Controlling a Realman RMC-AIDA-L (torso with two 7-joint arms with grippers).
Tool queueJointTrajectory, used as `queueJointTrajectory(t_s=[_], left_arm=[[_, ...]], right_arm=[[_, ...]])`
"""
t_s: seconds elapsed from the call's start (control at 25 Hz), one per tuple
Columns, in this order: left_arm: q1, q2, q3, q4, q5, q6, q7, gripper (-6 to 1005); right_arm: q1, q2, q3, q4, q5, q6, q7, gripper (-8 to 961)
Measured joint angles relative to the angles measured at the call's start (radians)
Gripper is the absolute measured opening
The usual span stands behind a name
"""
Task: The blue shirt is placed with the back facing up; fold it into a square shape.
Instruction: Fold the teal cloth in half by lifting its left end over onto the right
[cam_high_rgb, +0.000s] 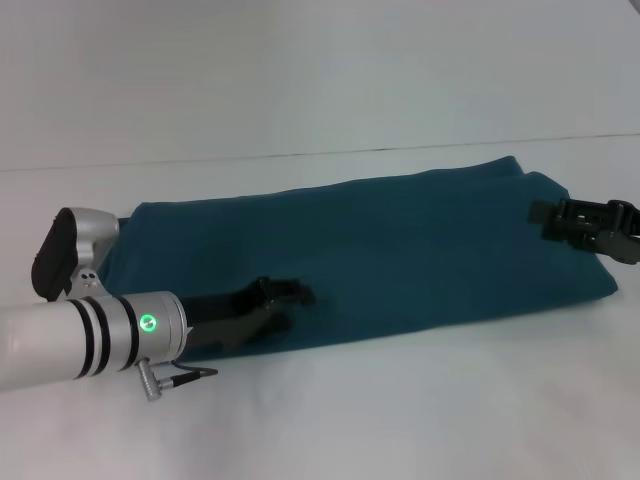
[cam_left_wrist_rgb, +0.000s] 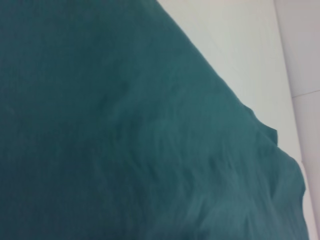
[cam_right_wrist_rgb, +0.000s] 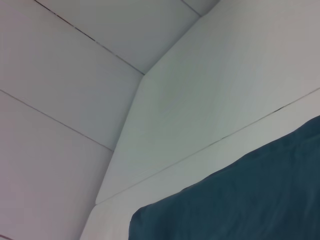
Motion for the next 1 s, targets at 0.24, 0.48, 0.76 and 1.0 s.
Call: queueJointTrajectory(t_s=[0.24, 0.48, 0.76, 1.0], left_arm=[[0.0, 0.002, 0.003, 0.0, 0.006, 0.007, -0.006, 567], [0.065, 0.002, -0.075, 0.121, -0.006, 0.147, -0.009, 568], [0.143, 0.053, -0.218, 0.166, 0.037, 0.191, -0.039, 573], [0.182, 0.064, -0.373, 0.177, 0.147, 0.196, -0.045, 579]], right_arm=[[-0.003, 0.0, 0.0, 0.0, 0.0, 0.005, 0.001, 614], [-0.007, 0.0, 0.0, 0.0, 0.0, 0.005, 0.001, 614], [-0.001, -0.004, -0.005, 0.0, 0.0, 0.0, 0.001, 614], [0.007, -0.006, -0.011, 0.0, -0.001, 0.0, 0.001, 614]])
